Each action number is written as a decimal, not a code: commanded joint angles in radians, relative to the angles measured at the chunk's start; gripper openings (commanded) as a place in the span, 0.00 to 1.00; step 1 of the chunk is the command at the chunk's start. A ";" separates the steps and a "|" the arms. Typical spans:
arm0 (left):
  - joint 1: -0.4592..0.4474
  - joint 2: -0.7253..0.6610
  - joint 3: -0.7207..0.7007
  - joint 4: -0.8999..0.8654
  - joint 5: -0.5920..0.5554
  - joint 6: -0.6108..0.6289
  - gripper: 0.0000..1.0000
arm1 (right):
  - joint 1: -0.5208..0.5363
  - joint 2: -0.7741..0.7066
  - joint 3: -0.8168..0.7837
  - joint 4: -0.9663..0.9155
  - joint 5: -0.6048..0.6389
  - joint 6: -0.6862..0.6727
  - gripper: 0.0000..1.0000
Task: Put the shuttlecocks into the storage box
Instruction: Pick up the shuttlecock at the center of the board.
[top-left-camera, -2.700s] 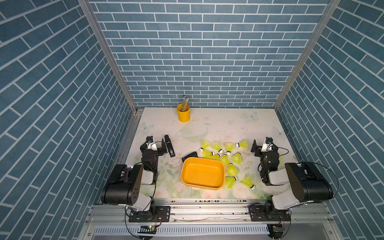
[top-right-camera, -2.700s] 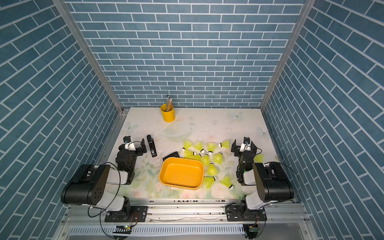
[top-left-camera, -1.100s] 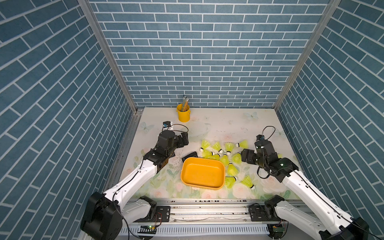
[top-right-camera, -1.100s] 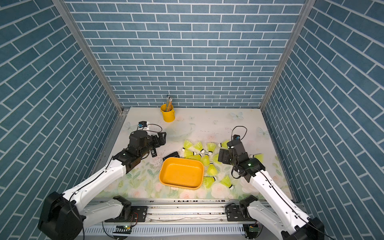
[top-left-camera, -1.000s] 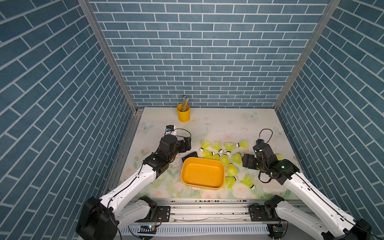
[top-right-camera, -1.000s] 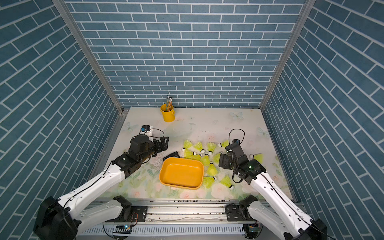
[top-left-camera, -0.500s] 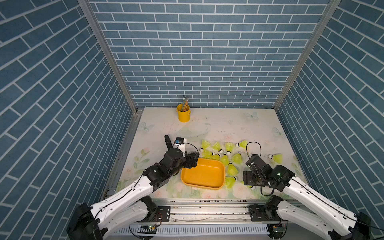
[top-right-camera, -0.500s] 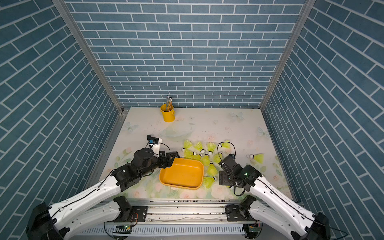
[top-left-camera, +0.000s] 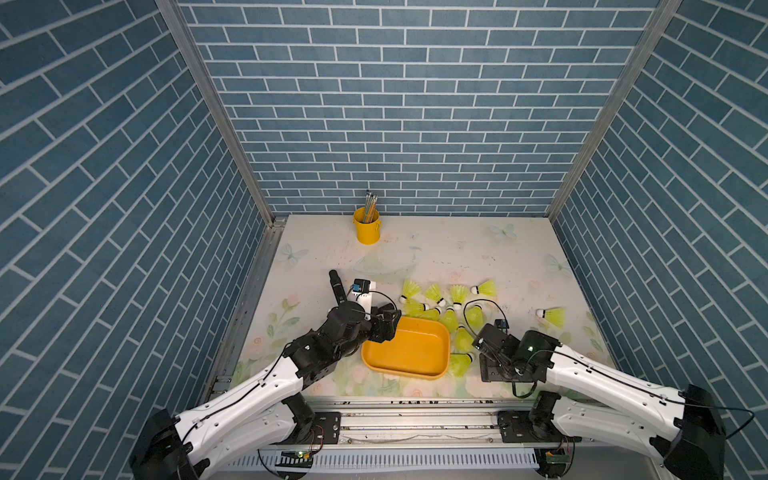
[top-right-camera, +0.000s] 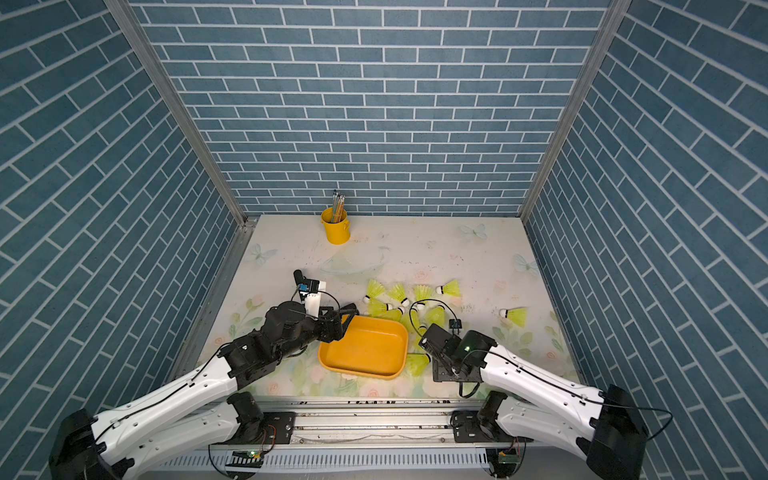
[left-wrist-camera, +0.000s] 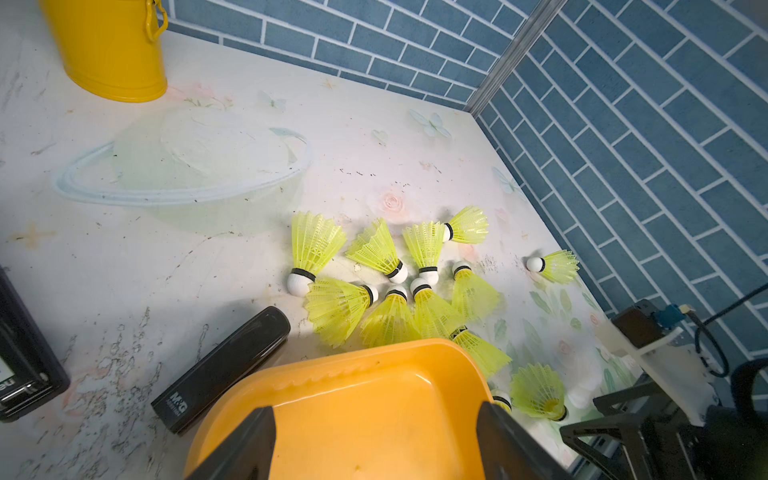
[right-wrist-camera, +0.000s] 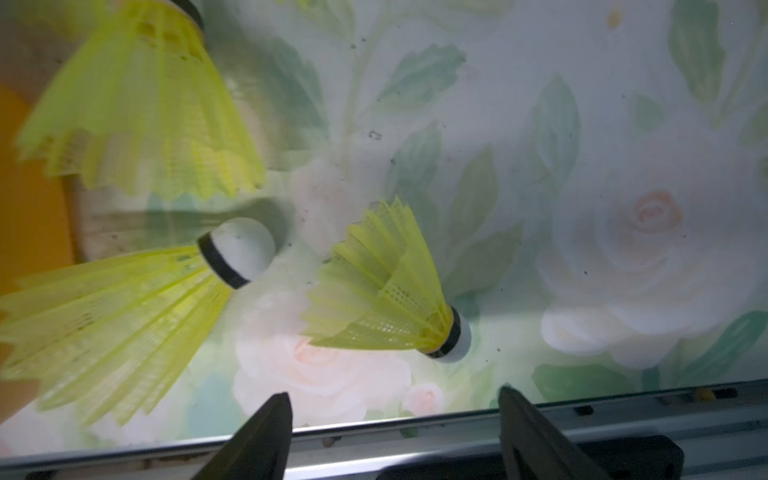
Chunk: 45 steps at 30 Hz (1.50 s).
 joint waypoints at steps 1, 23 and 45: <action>-0.009 -0.012 -0.011 0.018 0.005 -0.004 0.81 | 0.011 0.033 -0.002 -0.010 0.077 0.077 0.81; -0.009 -0.060 -0.016 0.033 -0.008 -0.022 0.81 | -0.076 0.161 -0.062 0.181 0.032 -0.044 0.64; -0.009 -0.006 -0.010 0.095 0.017 -0.037 0.79 | -0.270 0.173 -0.114 0.336 -0.002 -0.099 0.51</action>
